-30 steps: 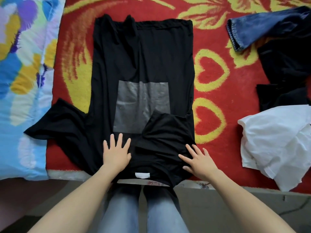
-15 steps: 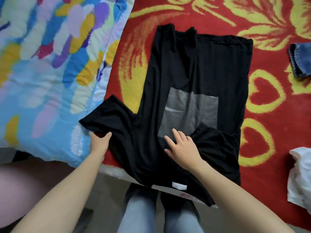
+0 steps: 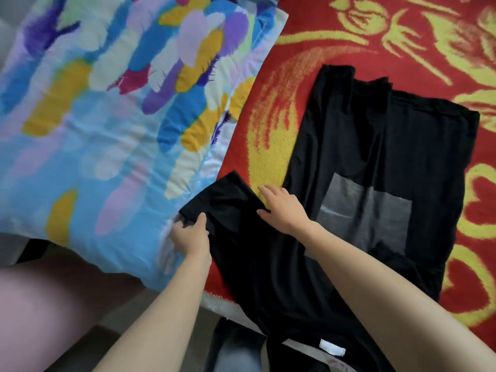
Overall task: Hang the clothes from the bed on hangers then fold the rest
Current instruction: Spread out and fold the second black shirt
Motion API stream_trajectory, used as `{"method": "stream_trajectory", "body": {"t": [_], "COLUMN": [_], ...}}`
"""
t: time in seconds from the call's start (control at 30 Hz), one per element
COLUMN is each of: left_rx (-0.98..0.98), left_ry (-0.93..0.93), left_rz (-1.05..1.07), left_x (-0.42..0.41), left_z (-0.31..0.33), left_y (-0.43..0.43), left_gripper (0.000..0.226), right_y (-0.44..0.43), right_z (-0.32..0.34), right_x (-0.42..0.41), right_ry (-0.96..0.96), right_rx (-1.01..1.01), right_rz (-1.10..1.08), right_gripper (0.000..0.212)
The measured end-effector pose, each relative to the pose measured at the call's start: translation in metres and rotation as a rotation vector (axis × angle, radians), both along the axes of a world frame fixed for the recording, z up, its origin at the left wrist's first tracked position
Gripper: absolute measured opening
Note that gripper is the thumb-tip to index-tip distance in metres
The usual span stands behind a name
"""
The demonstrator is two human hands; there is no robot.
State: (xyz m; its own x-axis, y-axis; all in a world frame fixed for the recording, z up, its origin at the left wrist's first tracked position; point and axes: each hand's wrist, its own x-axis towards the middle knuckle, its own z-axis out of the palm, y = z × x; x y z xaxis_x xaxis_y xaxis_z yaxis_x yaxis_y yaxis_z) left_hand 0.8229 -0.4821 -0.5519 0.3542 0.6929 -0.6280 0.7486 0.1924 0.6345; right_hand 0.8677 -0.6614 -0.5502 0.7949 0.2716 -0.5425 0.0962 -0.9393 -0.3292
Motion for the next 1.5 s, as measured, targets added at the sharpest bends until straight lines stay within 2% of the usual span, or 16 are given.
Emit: {"method": "stream_trajectory", "body": {"t": [0.07,0.2,0.37,0.43,0.5,0.57,0.67,0.73,0.8,0.9,1.0,1.1,1.23,1.33,1.4,1.5], "left_rx": [-0.053,-0.108,-0.007,0.037,0.149,0.322,0.648,0.666,0.579,0.497,0.603,0.784,0.756,0.523,0.485,0.389], "left_ry": [0.035,0.006,-0.119,-0.132,-0.189,-0.363,-0.838,-1.055,-1.116,-0.993,-0.735,-0.262,0.205,0.180,0.107,0.177], "left_rz": [-0.033,-0.122,-0.335,-0.365,-0.432,-0.561,-0.966,-1.247,-1.495,-1.781,-1.918,-1.853,-1.693,-1.539,-1.462,-1.330], "left_x": [-0.001,-0.003,-0.007,-0.009,-0.015,-0.024,-0.038,-0.054,-0.075,-0.108,-0.131,-0.145,-0.148,-0.143,-0.136,-0.132], "left_z": [0.001,0.002,0.014,0.025,0.038,0.054,0.074,0.077,0.073,0.060,0.046,0.036,0.020,0.009,0.010,0.007], "left_y": [0.002,0.010,0.021,0.020,0.012,-0.001,-0.033,-0.063,-0.092,-0.129,-0.143,-0.135,-0.103,-0.087,-0.086,-0.088], "left_gripper": [0.012,0.038,0.048,0.046,0.045,0.034,0.027,0.012,0.016,0.029,0.054,0.074,0.094,0.083,0.080,0.071], "right_y": [0.016,0.044,0.049,0.045,0.036,0.016,-0.037,-0.084,-0.129,-0.184,-0.213,-0.210,-0.188,-0.173,-0.170,-0.177], "right_z": [-0.003,-0.011,-0.010,-0.003,0.007,0.026,0.052,0.065,0.072,0.070,0.056,0.039,0.019,0.012,0.010,0.011], "right_x": [0.011,0.014,0.021,0.027,0.030,0.028,0.019,0.005,-0.012,-0.047,-0.088,-0.128,-0.186,-0.228,-0.252,-0.285], "right_ry": [0.095,0.095,0.116,0.138,0.180,0.282,0.391,0.441,0.413,0.332,0.273,0.153,0.059,0.004,0.007,0.033], "right_rx": [0.033,-0.028,-0.077,0.049,0.330,0.647,0.919,1.032,1.067,0.970,0.711,0.507,0.184,0.030,-0.070,-0.178], "right_rz": [-0.106,-0.240,-0.433,-0.571,-0.684,-0.778,-0.825,-0.919,-1.052,-1.190,-1.195,-1.097,-0.799,-0.758,-0.769,-0.819], "right_gripper": [0.075,0.086,0.034,0.030,0.018,0.028,0.035,0.036,0.034,0.026,0.027,0.031,0.041,0.047,0.049,0.052]}}
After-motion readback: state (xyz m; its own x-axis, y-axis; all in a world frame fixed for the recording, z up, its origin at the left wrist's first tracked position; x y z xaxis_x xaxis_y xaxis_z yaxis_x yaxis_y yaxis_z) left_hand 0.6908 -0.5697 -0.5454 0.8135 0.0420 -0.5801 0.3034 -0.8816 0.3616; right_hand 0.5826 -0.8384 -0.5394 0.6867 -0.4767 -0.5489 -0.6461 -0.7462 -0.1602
